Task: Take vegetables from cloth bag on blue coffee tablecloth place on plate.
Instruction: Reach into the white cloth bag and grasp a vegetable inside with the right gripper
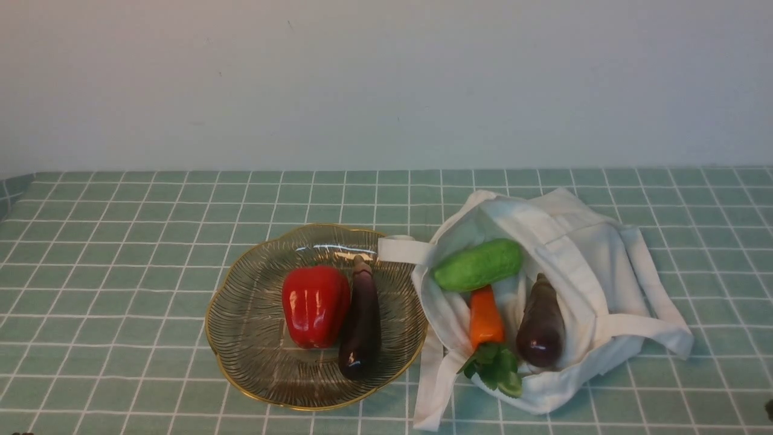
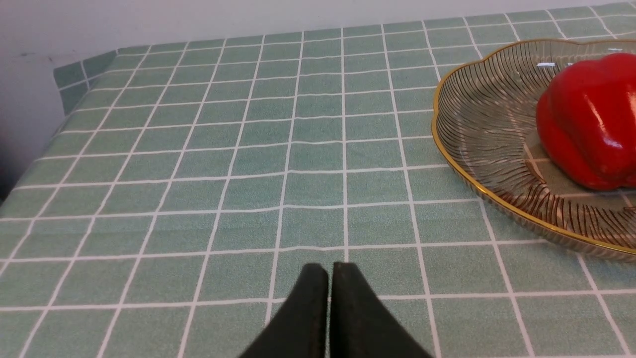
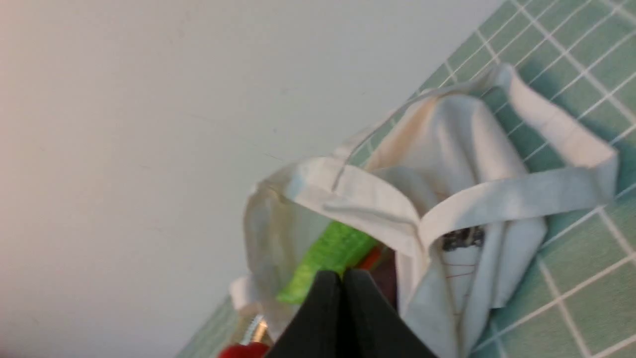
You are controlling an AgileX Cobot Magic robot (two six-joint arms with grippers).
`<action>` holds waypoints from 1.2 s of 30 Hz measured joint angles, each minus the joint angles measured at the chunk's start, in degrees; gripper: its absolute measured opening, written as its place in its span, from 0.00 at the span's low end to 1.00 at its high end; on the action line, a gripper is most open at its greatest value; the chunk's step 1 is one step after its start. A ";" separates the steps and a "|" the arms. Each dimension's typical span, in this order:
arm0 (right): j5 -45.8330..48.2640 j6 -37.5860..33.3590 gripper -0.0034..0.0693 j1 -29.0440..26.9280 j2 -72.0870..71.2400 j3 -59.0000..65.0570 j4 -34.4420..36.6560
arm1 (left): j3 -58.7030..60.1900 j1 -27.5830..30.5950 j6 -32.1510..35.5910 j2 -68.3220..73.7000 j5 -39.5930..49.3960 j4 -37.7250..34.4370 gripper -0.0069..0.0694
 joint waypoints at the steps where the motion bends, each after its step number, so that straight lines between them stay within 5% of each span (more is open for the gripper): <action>1: -0.69 0.05 0.03 0.00 0.00 0.00 1.42 | 0.00 0.00 0.00 0.00 0.00 0.00 0.08; 6: -1.57 -1.48 0.03 0.00 0.00 -0.67 3.62 | 0.00 0.00 0.00 0.00 0.00 0.00 0.08; 13: 2.23 -16.68 0.03 0.00 2.63 -20.03 -5.27 | 0.00 0.00 0.00 0.00 0.00 0.00 0.08; 17: 18.89 -19.12 0.03 0.00 18.21 -35.70 -20.81 | 0.00 0.00 0.00 0.00 0.00 0.00 0.08; 21: 35.23 -18.80 0.03 0.00 34.56 -40.03 -27.00 | 0.00 0.00 0.00 0.00 0.00 0.00 0.08; 25: 39.98 -19.46 0.03 0.00 46.70 -40.22 -24.36 | 0.00 0.00 0.00 0.00 0.00 0.00 0.08; 31: 38.25 -31.01 0.07 3.95 66.16 -42.95 -10.90 | 0.00 0.00 0.00 0.00 0.00 0.00 0.08; 36: 36.31 -31.22 0.22 10.66 75.89 -50.43 -10.40 | 0.00 0.00 0.00 0.00 0.00 0.00 0.08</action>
